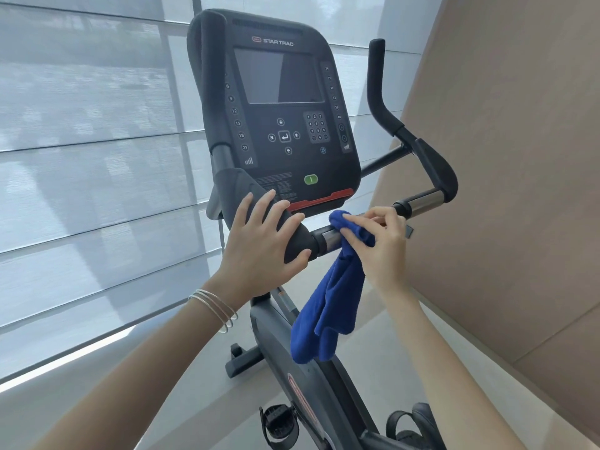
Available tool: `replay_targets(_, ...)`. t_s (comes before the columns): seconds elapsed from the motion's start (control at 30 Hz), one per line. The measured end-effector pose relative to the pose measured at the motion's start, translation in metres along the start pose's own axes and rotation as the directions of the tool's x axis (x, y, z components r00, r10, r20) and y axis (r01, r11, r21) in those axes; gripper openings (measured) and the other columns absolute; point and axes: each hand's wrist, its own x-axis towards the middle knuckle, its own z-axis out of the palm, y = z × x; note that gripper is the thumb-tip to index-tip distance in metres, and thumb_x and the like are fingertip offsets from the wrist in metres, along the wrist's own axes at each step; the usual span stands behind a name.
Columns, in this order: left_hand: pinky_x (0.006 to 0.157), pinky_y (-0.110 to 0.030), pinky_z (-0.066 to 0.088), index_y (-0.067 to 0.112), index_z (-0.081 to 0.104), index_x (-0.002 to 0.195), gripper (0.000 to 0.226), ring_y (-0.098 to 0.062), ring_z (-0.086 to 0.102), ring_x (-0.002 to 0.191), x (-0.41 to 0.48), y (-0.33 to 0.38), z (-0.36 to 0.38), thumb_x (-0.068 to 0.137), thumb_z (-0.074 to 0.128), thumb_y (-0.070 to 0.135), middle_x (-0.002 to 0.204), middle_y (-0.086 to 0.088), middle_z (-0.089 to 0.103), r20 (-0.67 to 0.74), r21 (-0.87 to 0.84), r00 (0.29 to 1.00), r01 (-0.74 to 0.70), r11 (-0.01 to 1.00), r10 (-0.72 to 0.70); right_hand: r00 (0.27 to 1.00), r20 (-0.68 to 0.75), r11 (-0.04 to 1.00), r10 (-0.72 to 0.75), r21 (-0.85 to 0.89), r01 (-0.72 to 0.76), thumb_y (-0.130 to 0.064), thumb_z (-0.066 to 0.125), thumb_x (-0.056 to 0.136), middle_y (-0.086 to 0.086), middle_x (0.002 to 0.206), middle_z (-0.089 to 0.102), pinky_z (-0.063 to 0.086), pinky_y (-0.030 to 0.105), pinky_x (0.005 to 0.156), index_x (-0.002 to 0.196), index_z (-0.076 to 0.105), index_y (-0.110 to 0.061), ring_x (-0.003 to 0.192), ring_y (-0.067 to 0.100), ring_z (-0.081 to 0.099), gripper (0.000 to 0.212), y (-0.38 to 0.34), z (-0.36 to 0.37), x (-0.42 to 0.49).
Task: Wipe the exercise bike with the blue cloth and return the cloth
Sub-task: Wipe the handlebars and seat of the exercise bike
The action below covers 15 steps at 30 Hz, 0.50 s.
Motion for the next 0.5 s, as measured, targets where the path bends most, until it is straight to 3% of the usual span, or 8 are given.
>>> replay_targets(0.1,0.113,-0.054,0.026,0.019,0.061,0.120,0.059,-0.034,0.044,0.130,0.000,0.001,-0.001,0.081,0.036,0.056,0.126,-0.009,0.059,-0.004,-0.007,1.000,0.001,1.000,-0.001,0.998,-0.013,0.998,0.056,-0.028,-0.057,-0.013,0.070,0.081,0.011,0.103,0.058,0.040,0.015,0.080,0.108,0.068,-0.009,0.094,0.023,0.052,0.027,0.005,-0.002,0.003)
replay_targets(0.4,0.112,-0.053,0.026,0.017,0.063,0.115,0.056,-0.034,0.045,0.129,0.000,0.001,0.004,0.080,0.038,0.054,0.123,-0.009,0.060,-0.064,-0.036,0.998,-0.005,0.999,0.003,0.983,0.139,0.990,-0.116,-0.069,0.126,0.001,0.072,0.074,0.007,0.105,0.061,0.051,0.026,0.086,0.111,0.067,-0.009,0.093,0.020,0.058,0.039,0.000,-0.007,-0.010)
replay_targets(0.5,0.112,-0.054,0.026,0.016,0.063,0.113,0.056,-0.034,0.045,0.128,0.000,0.001,0.004,0.079,0.037,0.053,0.123,-0.010,0.060,-0.072,-0.039,0.997,-0.010,0.999,0.007,0.990,0.125,0.993,-0.069,-0.085,0.080,0.002,0.069,0.077,0.008,0.104,0.063,0.052,0.027,0.085,0.111,0.067,-0.007,0.095,0.022,0.060,0.035,0.016,-0.017,0.005)
